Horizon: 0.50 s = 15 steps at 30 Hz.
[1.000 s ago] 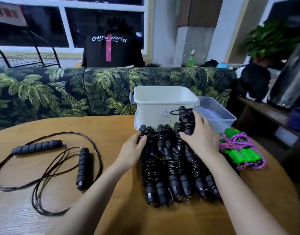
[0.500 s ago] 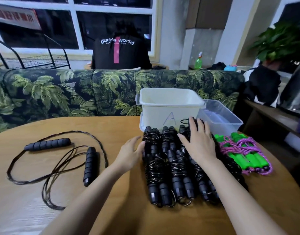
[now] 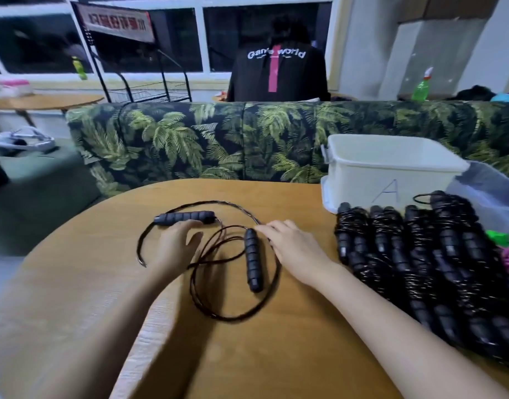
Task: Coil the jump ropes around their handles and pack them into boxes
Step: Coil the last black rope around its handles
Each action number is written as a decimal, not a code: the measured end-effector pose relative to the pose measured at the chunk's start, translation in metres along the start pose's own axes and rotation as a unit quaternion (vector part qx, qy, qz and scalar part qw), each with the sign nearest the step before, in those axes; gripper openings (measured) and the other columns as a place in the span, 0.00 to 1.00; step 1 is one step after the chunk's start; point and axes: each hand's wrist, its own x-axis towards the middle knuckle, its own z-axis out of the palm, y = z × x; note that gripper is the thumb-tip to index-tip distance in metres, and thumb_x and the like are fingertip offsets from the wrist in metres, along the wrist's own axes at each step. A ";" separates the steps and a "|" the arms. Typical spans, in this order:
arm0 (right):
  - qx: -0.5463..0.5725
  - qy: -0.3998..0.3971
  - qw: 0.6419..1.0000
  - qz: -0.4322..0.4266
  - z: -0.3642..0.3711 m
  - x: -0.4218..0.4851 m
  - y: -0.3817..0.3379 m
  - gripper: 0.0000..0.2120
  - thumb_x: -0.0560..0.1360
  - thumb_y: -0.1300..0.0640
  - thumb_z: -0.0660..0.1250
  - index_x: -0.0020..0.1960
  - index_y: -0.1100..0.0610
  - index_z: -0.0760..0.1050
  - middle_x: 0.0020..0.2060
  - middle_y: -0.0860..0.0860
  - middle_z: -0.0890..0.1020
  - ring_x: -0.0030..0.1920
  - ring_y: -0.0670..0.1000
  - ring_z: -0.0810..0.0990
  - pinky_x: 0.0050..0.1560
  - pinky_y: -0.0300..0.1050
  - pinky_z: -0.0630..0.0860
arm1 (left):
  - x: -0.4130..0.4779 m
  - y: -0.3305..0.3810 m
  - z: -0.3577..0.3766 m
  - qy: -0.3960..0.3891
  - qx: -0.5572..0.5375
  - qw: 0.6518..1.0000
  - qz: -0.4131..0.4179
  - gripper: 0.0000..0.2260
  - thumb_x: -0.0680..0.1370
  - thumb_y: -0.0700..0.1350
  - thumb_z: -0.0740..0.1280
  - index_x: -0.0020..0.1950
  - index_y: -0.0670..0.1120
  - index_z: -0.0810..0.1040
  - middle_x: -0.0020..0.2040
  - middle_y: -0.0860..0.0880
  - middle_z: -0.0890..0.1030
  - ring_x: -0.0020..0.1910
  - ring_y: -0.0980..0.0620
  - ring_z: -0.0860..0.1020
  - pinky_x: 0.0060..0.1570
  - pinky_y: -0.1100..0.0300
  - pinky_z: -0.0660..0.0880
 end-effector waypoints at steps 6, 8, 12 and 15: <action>0.070 -0.059 0.986 0.139 0.023 0.031 -0.013 0.26 0.78 0.34 0.59 0.69 0.49 0.66 0.54 0.51 0.81 0.54 0.56 0.80 0.49 0.50 0.77 | 0.057 -0.067 0.013 -0.059 0.113 0.992 -0.017 0.23 0.78 0.37 0.65 0.74 0.44 0.70 0.69 0.41 0.75 0.65 0.38 0.73 0.61 0.48 0.71; 0.095 -0.073 0.979 0.167 0.028 0.038 -0.016 0.30 0.74 0.34 0.64 0.70 0.48 0.65 0.52 0.50 0.82 0.52 0.56 0.81 0.50 0.50 0.78 | 0.068 -0.074 0.019 -0.088 0.170 0.981 -0.006 0.27 0.79 0.39 0.64 0.78 0.48 0.63 0.74 0.44 0.70 0.70 0.40 0.68 0.65 0.47 0.69; 0.165 -0.073 0.965 0.190 0.027 0.047 -0.013 0.30 0.70 0.43 0.72 0.68 0.49 0.70 0.50 0.48 0.82 0.50 0.54 0.81 0.52 0.51 0.79 | 0.084 -0.069 0.017 -0.058 0.322 0.944 0.028 0.22 0.79 0.41 0.64 0.73 0.51 0.69 0.68 0.49 0.73 0.66 0.44 0.67 0.59 0.50 0.65; 0.166 -0.058 0.975 0.136 0.016 0.043 -0.009 0.26 0.70 0.52 0.71 0.67 0.46 0.72 0.50 0.47 0.77 0.49 0.53 0.78 0.51 0.50 0.77 | 0.090 -0.062 0.012 -0.032 0.347 0.934 0.079 0.16 0.79 0.41 0.64 0.64 0.54 0.75 0.62 0.51 0.75 0.59 0.46 0.73 0.54 0.53 0.64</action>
